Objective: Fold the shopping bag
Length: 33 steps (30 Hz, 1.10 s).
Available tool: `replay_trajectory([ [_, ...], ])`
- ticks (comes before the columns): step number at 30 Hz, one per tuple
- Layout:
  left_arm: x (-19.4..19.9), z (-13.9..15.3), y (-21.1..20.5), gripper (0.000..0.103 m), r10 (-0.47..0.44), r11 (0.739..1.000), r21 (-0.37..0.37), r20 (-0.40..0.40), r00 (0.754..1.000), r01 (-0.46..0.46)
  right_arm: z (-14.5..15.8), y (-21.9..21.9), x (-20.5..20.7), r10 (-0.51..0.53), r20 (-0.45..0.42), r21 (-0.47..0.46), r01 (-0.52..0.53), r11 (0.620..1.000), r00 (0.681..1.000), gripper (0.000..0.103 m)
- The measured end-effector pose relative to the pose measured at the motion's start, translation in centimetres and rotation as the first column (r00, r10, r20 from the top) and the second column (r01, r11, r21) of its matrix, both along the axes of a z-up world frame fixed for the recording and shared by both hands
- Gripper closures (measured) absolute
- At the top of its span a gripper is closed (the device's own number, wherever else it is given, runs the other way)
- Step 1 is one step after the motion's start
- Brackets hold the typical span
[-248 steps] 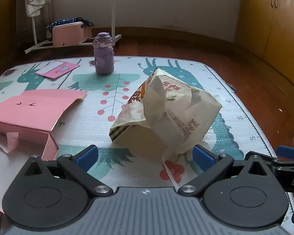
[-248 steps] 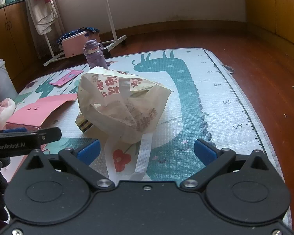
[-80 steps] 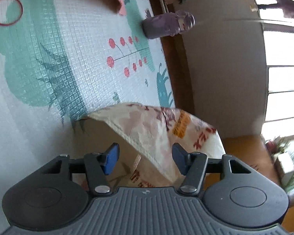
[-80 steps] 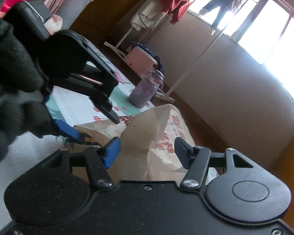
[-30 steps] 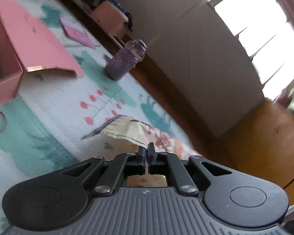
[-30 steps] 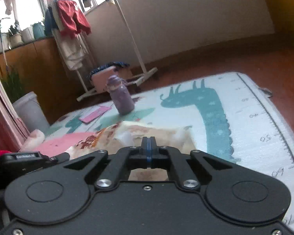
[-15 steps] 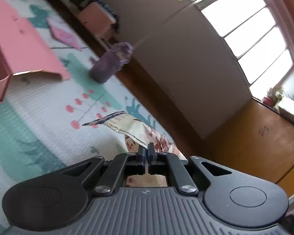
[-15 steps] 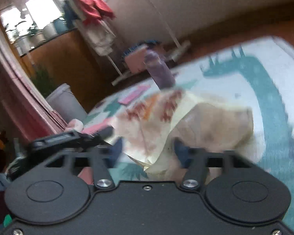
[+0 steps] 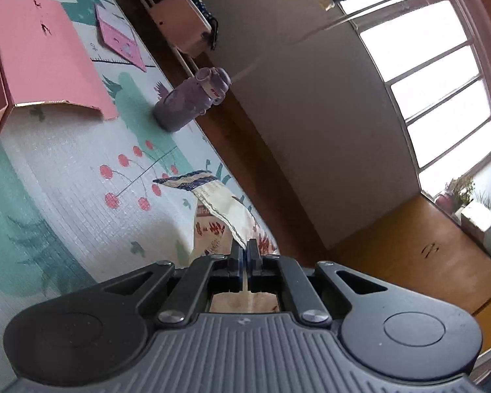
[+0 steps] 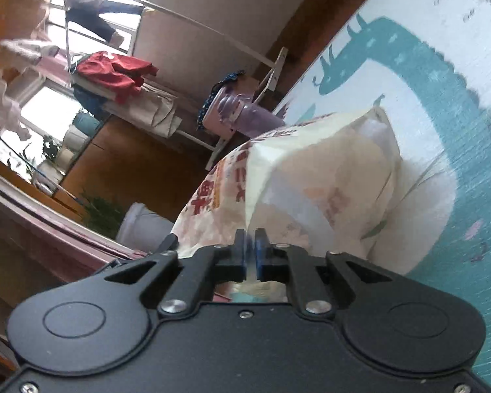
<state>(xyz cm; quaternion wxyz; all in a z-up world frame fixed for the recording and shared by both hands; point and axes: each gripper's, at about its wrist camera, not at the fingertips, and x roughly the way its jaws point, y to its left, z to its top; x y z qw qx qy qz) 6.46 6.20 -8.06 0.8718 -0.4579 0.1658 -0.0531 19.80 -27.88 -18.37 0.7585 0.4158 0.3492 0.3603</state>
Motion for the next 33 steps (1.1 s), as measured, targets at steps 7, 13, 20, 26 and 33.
replay_trajectory([
  [7, 0.0, 4.1, -3.5, 0.101, -0.076, 0.982, 0.181, 0.103, 0.992, 0.056, -0.6, -0.6, -0.8, 0.042, 0.053, 0.063, -0.045, 0.997, 0.998, 0.085],
  [13, 0.4, 4.7, -3.7, 0.101, -0.057, 0.981, 0.19, 0.1, 0.993, 0.038, 1.2, -1.3, -1.2, -0.018, 0.078, -0.003, 0.018, 1.0, 0.997, 0.037],
  [20, 0.0, 4.6, -5.2, 0.1, -0.087, 0.973, 0.22, 0.096, 0.992, 0.065, 1.4, 0.7, -1.9, 0.074, 0.101, -0.108, -0.063, 0.992, 0.992, 0.038],
  [26, -0.2, 4.4, -5.2, 0.1, -0.098, 0.975, 0.21, 0.101, 0.99, 0.075, 0.0, 0.2, -1.4, 0.064, 0.046, -0.102, -0.059, 0.993, 0.997, 0.057],
  [33, -0.2, 5.1, -4.8, 0.101, -0.093, 0.986, 0.149, 0.128, 0.987, 0.073, 0.1, -0.2, -1.5, 0.045, 0.095, -0.129, -0.032, 0.991, 0.995, 0.08],
])
